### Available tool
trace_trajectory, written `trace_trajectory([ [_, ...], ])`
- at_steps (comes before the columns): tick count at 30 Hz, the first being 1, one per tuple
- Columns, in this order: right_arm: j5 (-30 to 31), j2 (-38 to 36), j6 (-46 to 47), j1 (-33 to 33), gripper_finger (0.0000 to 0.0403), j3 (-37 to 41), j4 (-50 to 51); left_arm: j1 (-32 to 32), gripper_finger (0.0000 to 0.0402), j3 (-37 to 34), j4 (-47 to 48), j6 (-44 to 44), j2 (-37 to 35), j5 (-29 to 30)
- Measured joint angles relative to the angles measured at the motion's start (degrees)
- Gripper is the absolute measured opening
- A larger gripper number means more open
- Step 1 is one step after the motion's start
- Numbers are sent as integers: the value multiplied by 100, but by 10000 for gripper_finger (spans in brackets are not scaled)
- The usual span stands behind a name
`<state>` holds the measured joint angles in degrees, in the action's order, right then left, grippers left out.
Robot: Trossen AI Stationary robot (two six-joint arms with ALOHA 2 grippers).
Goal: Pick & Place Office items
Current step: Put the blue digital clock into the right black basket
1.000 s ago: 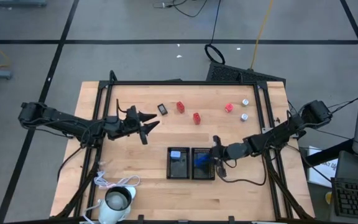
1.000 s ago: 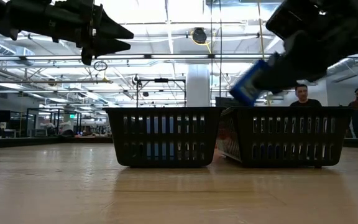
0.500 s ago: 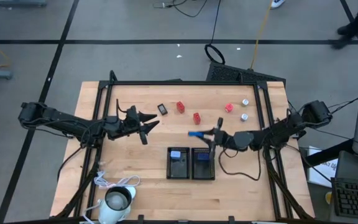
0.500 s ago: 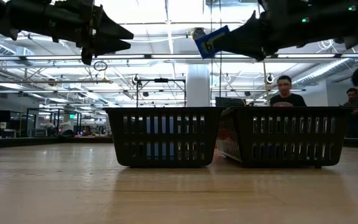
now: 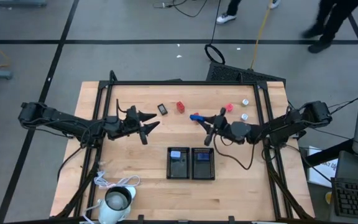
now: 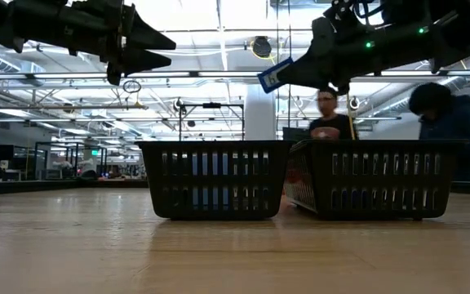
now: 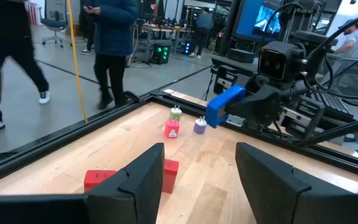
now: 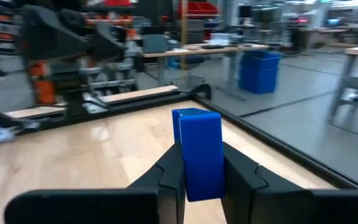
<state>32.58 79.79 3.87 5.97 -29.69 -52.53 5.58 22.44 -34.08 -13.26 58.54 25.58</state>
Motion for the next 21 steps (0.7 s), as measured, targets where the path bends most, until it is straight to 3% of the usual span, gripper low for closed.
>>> trace_trajectory([
  [2,-719,2,4,-95,55,0,11,0,207,0,-1,-2,0,0],
  [6,-2958,1,189,-253,55,0,9,0,212,0,1,-2,0,0],
  [9,-4016,1,497,-261,55,0,2,0,209,1,1,-2,0,0],
  [14,-5030,2,1043,-234,55,0,-135,0,197,1,1,-4,0,0],
  [21,-5381,0,1203,-21,55,0,-251,0,178,2,-1,-5,0,-1],
])
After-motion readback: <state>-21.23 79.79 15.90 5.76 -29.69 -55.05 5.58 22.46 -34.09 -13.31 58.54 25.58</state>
